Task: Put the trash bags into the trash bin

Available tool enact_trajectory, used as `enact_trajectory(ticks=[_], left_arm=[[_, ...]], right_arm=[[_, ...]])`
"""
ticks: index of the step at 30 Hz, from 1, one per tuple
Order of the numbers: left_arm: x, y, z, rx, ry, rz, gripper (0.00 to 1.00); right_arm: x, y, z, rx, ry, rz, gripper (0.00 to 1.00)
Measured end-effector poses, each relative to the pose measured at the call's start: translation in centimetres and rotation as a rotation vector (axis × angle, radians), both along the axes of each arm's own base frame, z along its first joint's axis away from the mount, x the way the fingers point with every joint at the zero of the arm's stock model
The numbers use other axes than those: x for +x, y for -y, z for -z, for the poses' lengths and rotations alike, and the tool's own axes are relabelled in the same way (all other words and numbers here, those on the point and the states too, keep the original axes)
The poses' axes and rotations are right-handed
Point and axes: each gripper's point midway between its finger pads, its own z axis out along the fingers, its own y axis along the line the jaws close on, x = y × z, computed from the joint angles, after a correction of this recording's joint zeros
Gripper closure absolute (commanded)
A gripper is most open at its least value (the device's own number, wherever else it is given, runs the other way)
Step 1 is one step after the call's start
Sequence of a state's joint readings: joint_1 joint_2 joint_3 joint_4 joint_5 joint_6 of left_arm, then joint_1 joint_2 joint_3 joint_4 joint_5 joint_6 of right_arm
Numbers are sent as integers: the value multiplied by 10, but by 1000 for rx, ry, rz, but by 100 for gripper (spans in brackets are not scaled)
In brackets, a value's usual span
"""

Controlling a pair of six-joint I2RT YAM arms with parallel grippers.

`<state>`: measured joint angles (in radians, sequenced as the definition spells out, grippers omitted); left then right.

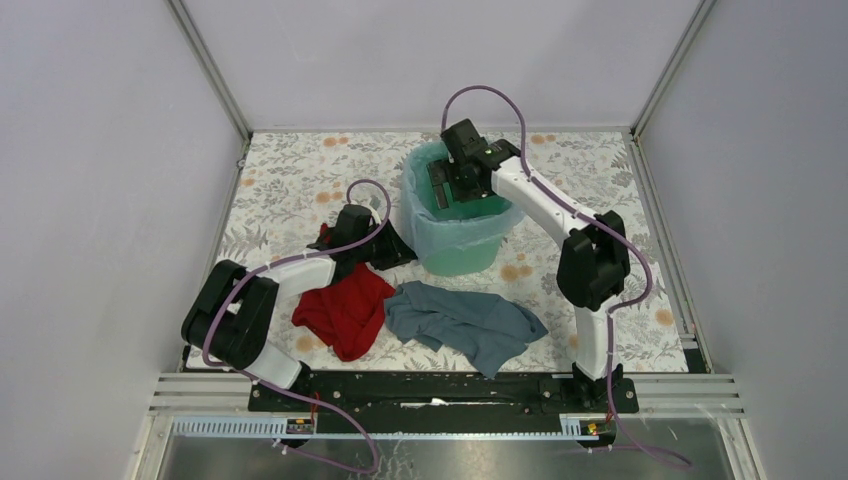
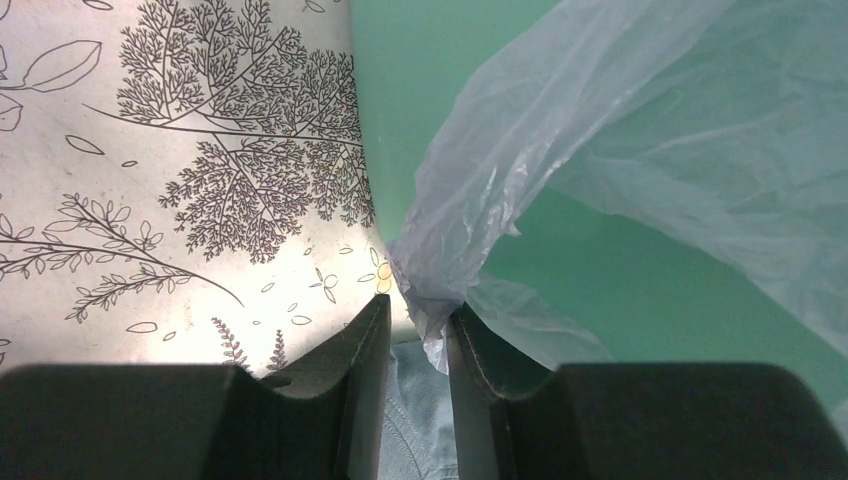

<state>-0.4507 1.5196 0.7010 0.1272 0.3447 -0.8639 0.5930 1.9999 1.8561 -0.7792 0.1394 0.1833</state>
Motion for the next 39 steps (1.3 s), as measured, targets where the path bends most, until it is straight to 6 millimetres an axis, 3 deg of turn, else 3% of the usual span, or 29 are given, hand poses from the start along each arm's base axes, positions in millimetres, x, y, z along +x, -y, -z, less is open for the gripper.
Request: enact_trajectory(ticks=[4,13,17,22,27,29,33,36,39], left_arm=[[0,0,0,1,2,-1,68],[4,1,-6,-3,14,0,68],[4,2,-7,-3,15,0,67],[4,1,-7,-2,14,0,66],[5,2,-9,-5,16,1,66],[6,3,-10,-7,19,1,66],[11,6,-16,-14,31,0,65],[13,6,-19,-14,38,1,56],[12,4,-19,1,41,2,49]], right_arm=[[9,-16,7,36,14,4,0],[-15,-81,-1,217,-13,-135,0],[-12,-70,-1,213,-18,-116,0],[-11,-32,1,85,6,-38,0],[-26,-4,5,-10,10,0,0],[-35,-3,8,-25,-3,-7,0],[-54,-24,18,29,-50,-62,0],[-64,-32,22,60,-72,-82,0],[-62,-28,14,62,-48,-70,0]])
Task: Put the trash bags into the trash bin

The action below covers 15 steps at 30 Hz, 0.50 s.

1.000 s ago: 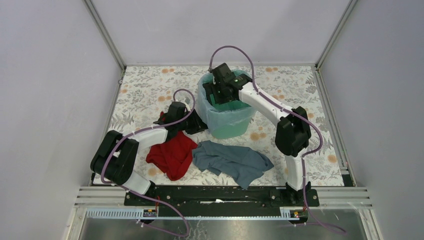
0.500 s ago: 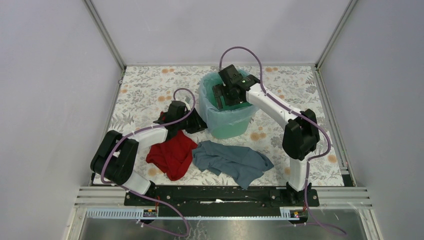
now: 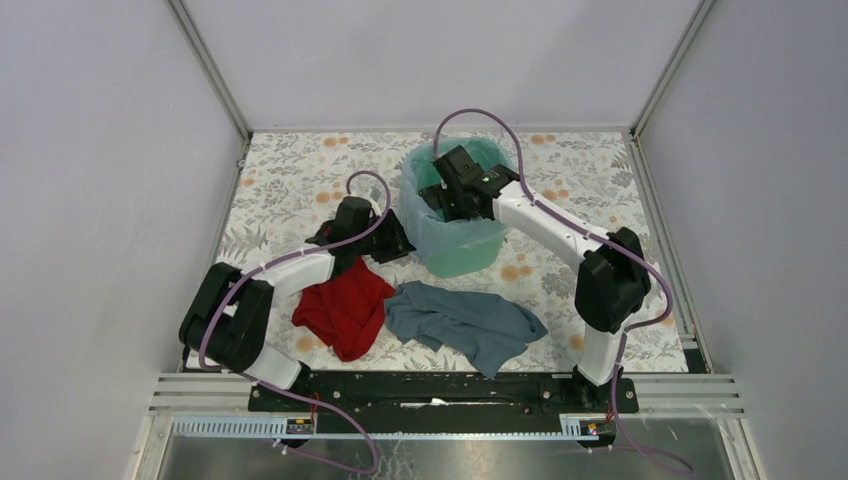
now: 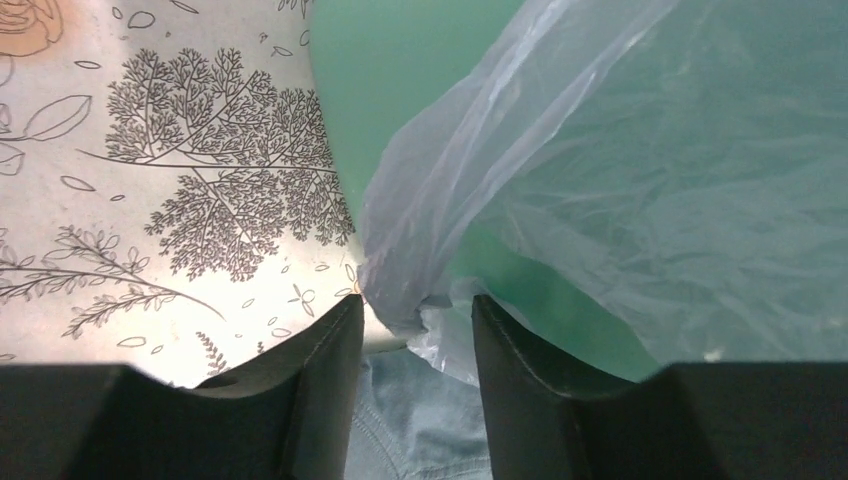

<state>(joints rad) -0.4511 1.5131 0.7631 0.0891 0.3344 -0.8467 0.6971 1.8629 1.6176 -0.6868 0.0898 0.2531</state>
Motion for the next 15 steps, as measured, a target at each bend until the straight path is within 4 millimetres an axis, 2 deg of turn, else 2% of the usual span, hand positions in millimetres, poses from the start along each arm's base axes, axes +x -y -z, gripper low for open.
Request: enact_trajectory(ticks=[8,10,15], left_arm=[[-13,-14,-23,27,71,-9,40],[-16,-19,-28,39,87,-14,38],[-25,-30,-37,76,108,-24,34]], right_arm=[[14,39,-39,-94,160,86,0],[12,44,-39,-100,168,93,0],[5,46,-26,-108,136,81,0]])
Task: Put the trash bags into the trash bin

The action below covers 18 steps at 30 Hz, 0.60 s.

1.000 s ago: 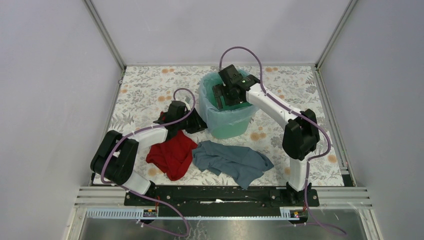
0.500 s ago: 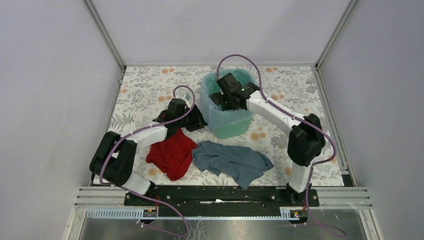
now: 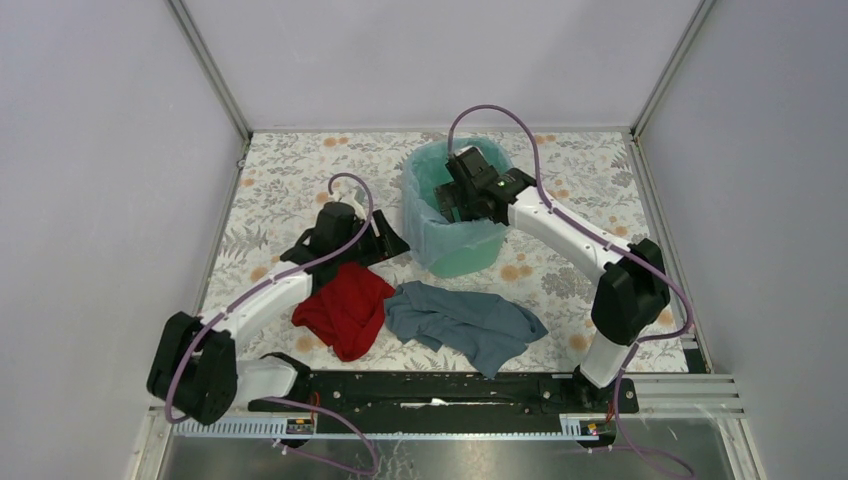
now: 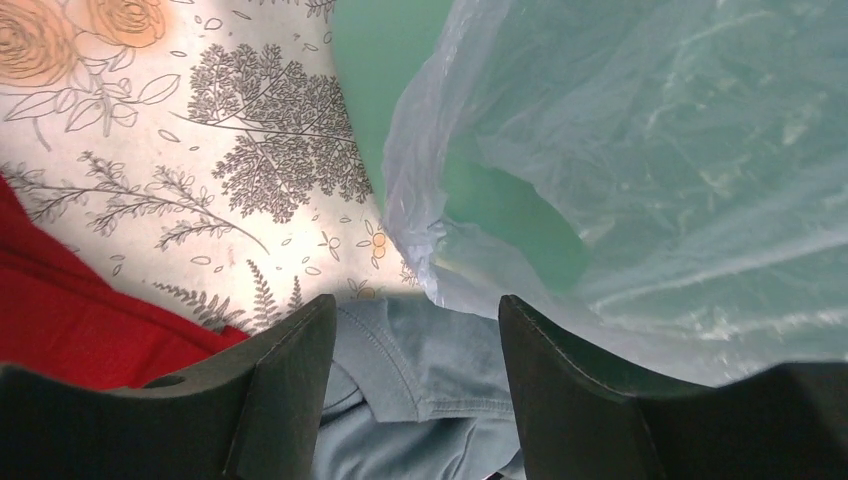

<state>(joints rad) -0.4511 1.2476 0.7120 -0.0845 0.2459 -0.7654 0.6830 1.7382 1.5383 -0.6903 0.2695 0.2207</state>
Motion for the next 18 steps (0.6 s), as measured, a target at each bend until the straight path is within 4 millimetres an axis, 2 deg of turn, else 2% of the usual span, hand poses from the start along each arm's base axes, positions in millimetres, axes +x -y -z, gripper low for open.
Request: enact_trajectory(ticks=[3,7,9,14,18], left_arm=[[-5,-6,-7,17,16,-7,32],[-11,-14,-16,34,41,-17,31],[-14,-17,-18,44,42,-19,29],[-19,-25,-32,80,57,-22,23],[-16,-32,-69,96,139,-40,20]], right_arm=[[-4,-8,4,33,-27,-22,0],[-9,-31,5,139,-68,-75,0],[-9,-35,4,156,-69,-84,0],[4,-18,-10,71,-6,-33,0],[16,-6,-41,27,83,0,0]])
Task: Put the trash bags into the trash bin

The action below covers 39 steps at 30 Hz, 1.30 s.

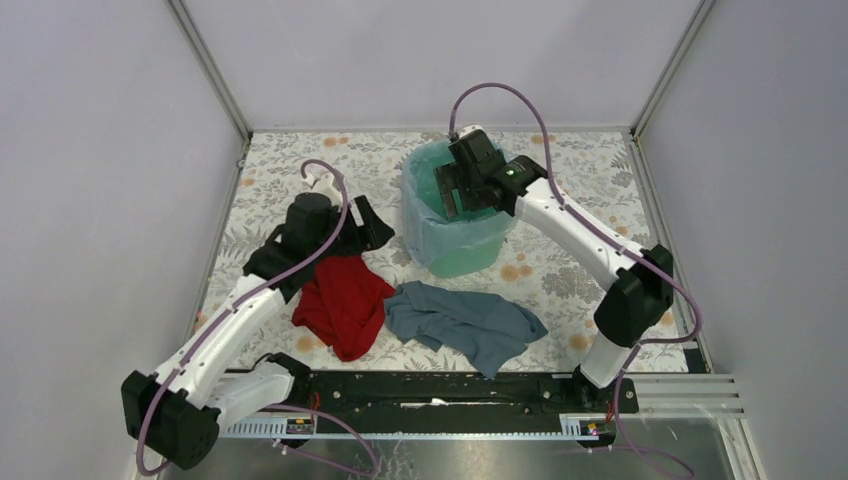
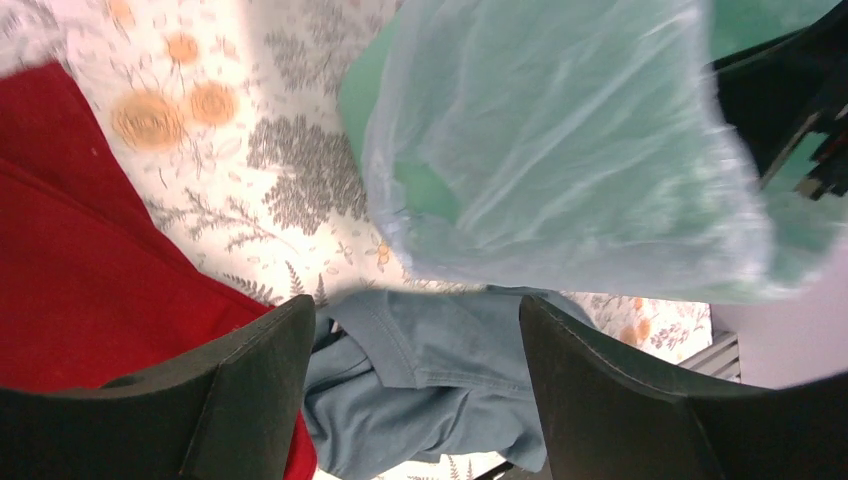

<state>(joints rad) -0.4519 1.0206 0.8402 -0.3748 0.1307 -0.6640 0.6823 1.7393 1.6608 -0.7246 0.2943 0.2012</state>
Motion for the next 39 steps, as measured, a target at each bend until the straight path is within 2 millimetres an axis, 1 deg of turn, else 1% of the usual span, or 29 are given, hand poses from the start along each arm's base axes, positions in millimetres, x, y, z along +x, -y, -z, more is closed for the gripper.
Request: enact_trajectory(ticks=[2,4,5,8,10,11,12,14,16,18,20,23,24,26,27,29,31,33,34,36,37,39], left_arm=[[2,-5,-25,8,57,-9,18],[3,-8,-46,13,107,-14,15],[3,-10,-61,15,139,-17,14],[3,-14,-99,8,227,-19,10],[0,-16,-125,-8,291,-17,7],[-2,-17,-134,-14,315,-15,6],[-4,-18,-142,-21,334,-14,5],[-7,-18,-147,-28,350,-7,4],[-8,-16,-147,-34,347,8,4],[-9,-12,-139,-38,331,31,4],[-11,-7,-125,-38,301,57,3],[-15,-2,-98,-36,238,91,2],[-16,0,-89,-34,217,98,2],[-19,2,-73,-35,173,109,1],[-20,3,-68,-34,159,113,1],[-21,4,-65,-39,148,117,1],[-21,5,-67,-49,153,119,1],[-22,5,-70,-56,160,117,1],[-23,4,-72,-58,165,117,1],[-25,3,-76,-63,176,116,1],[-27,2,-77,-65,182,116,1],[-29,0,-81,-68,195,112,1]], right_arm=[[-1,3,-12,6,22,-1,0],[-6,6,-31,29,48,-7,0],[-8,6,-41,46,64,-12,0],[-20,8,-79,128,123,-38,0],[-33,12,-106,187,166,-59,0],[-39,14,-119,216,188,-67,0],[-46,17,-131,242,207,-76,0],[-60,23,-147,283,229,-90,0],[-75,30,-153,313,233,-104,0],[-93,37,-151,334,219,-119,0],[-111,45,-144,349,194,-134,0],[-138,54,-122,372,148,-161,0],[-149,56,-107,385,118,-170,0],[-161,56,-78,411,63,-173,0],[-165,53,-63,430,38,-168,0],[-169,44,-32,481,1,-160,0],[-171,34,5,516,-34,-142,0],[-173,24,45,517,-70,-125,0],[-173,20,59,518,-68,-120,0],[-170,14,77,526,-49,-102,0],[-163,11,85,539,-22,-86,0],[-148,7,92,559,35,-46,0]])
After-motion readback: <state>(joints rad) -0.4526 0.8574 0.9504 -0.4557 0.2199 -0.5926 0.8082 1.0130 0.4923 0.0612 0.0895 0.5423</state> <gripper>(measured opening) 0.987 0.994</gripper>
